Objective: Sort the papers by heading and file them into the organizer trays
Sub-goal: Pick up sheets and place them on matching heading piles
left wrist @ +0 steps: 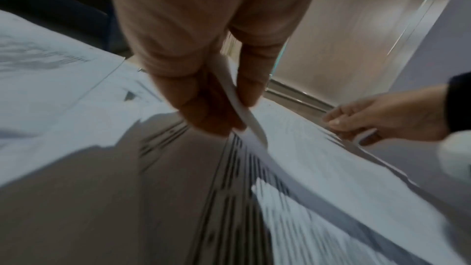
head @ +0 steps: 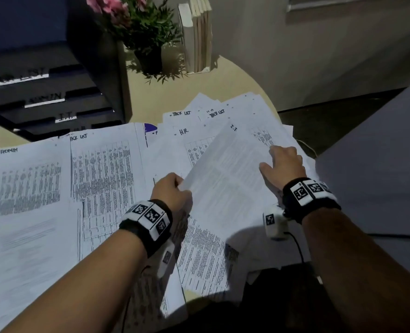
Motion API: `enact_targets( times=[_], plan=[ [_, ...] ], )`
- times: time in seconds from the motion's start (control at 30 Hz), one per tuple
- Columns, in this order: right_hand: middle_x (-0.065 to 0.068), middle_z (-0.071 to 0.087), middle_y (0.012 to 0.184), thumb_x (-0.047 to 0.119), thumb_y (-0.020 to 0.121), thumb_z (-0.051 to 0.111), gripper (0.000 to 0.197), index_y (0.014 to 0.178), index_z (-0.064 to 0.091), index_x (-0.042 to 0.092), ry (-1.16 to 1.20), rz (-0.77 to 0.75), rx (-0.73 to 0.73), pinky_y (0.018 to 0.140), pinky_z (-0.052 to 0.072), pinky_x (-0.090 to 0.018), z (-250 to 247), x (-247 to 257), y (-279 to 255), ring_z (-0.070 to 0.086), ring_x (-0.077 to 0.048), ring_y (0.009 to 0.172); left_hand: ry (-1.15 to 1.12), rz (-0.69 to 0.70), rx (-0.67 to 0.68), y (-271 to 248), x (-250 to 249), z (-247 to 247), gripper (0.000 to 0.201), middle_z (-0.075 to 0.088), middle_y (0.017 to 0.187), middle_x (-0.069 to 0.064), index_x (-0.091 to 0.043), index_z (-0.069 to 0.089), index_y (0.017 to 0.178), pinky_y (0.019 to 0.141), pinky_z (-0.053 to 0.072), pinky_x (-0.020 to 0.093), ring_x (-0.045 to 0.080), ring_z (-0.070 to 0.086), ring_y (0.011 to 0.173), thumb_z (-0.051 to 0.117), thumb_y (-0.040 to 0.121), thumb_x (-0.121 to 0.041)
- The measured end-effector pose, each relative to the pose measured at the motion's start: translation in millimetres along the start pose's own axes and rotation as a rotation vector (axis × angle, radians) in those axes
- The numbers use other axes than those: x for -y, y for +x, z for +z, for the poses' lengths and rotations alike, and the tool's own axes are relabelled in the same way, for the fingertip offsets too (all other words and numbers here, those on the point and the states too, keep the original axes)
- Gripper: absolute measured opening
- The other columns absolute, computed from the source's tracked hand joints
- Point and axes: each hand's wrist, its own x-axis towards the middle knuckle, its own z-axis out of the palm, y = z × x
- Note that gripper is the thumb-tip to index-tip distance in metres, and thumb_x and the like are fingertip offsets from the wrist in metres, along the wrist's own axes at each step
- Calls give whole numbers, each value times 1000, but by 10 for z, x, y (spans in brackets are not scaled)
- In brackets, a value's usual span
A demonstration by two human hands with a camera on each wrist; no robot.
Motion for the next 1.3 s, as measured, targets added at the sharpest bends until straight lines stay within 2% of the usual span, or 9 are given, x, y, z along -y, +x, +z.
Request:
enact_targets(
  times=[0.13, 0.27, 0.4, 0.53, 0.73, 1.03, 1.1, 1.2, 1.3],
  plan=[
    [-10, 31, 146, 40, 90, 60, 61, 145, 37, 26, -129, -56, 92, 103, 36, -46, 114, 60, 1, 31, -35, 132, -62, -49, 291, -218, 240, 73, 34, 66, 75, 1, -15, 59, 99, 58, 50, 21, 13, 59, 61, 79, 72, -11],
    [-6, 31, 143, 36, 90, 62, 63, 146, 36, 30, -187, -194, 96, 104, 32, -44, 227, 152, -76, 32, -32, 128, -177, 43, 155, -244, 149, 158, 33, 68, 67, -3, -18, 56, 112, 62, 43, 13, -3, 61, 60, 73, 87, -30],
    [-4, 36, 139, 33, 91, 61, 58, 145, 41, 30, -102, -260, 83, 105, 29, -42, 250, 160, -86, 32, -29, 127, -114, 58, 48, -176, 94, 282, 13, 65, 68, 5, -13, 56, 91, 71, 53, 32, 21, 61, 67, 67, 90, -21],
    [-15, 44, 135, 35, 93, 59, 45, 134, 53, 17, -27, -85, -68, 100, 37, -44, 138, 126, -32, 39, -36, 124, -149, -75, -200, -120, 270, 129, 13, 61, 79, 2, -15, 54, 81, 75, 43, 29, 25, 59, 81, 60, 93, -16],
    [-19, 41, 135, 41, 85, 71, 69, 135, 42, 4, 46, 51, 50, 100, 44, -45, 307, 317, -79, 45, -38, 124, -271, -210, -189, -94, 545, 44, 9, 62, 84, 6, -14, 53, 85, 82, 51, 42, 26, 59, 82, 56, 93, -14],
    [-2, 60, 83, 8, 90, 58, 6, 87, 56, 12, 466, -120, 50, 59, 35, -27, 226, 126, -70, 52, -18, 72, -600, -152, -141, -151, 432, 244, 14, 58, 76, 2, -22, 54, 80, 79, 47, 41, 21, 53, 74, 58, 89, -14],
    [7, 56, 73, 4, 88, 59, 21, 79, 53, 22, 665, -123, 59, 62, 42, -25, 175, 88, -133, 51, -11, 66, -697, -133, -217, -140, 354, 215, 18, 53, 73, 1, -25, 52, 73, 76, 42, 37, 18, 49, 72, 61, 86, -16],
    [-2, 69, 81, 6, 89, 61, 18, 84, 61, 23, 904, -95, 160, 77, 56, -41, 172, 56, -214, 66, -24, 77, -720, -118, -310, -75, 249, 155, 19, 52, 79, 6, -20, 50, 77, 76, 43, 35, 18, 50, 76, 61, 92, -15],
    [7, 72, 89, 30, 99, 54, 15, 91, 65, 24, 1042, -61, 296, 86, 50, -35, 137, 67, -286, 66, -13, 86, -661, -77, -401, -13, 190, 138, 19, 52, 78, 2, -22, 49, 80, 75, 45, 36, 19, 51, 73, 64, 91, -18]
  ],
)
